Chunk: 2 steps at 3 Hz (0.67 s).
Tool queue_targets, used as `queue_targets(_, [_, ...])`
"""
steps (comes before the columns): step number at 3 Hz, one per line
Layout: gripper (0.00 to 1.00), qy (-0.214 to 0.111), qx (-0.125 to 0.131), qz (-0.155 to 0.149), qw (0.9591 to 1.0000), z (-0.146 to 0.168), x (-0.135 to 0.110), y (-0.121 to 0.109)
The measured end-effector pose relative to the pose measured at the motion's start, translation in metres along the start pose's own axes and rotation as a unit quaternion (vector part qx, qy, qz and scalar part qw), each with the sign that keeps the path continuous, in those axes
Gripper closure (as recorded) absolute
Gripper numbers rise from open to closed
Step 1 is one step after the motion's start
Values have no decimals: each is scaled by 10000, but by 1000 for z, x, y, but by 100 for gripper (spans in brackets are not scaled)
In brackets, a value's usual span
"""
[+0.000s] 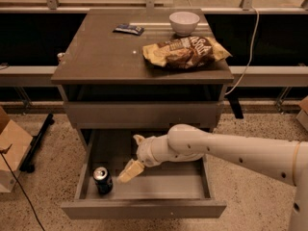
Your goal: Pick pepsi can from middle drawer and place on counter
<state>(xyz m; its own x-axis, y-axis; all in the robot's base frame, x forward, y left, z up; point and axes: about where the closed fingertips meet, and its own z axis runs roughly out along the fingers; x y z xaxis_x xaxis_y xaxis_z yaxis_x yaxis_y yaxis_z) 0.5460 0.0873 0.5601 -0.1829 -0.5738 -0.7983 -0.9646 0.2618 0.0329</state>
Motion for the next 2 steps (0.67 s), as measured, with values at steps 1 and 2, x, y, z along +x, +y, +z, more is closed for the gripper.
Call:
queue_targets(1, [0,-110,-171,13,9998,34,7,1])
queue_targets(2, [0,-207,-430,103,9988,72,14,7])
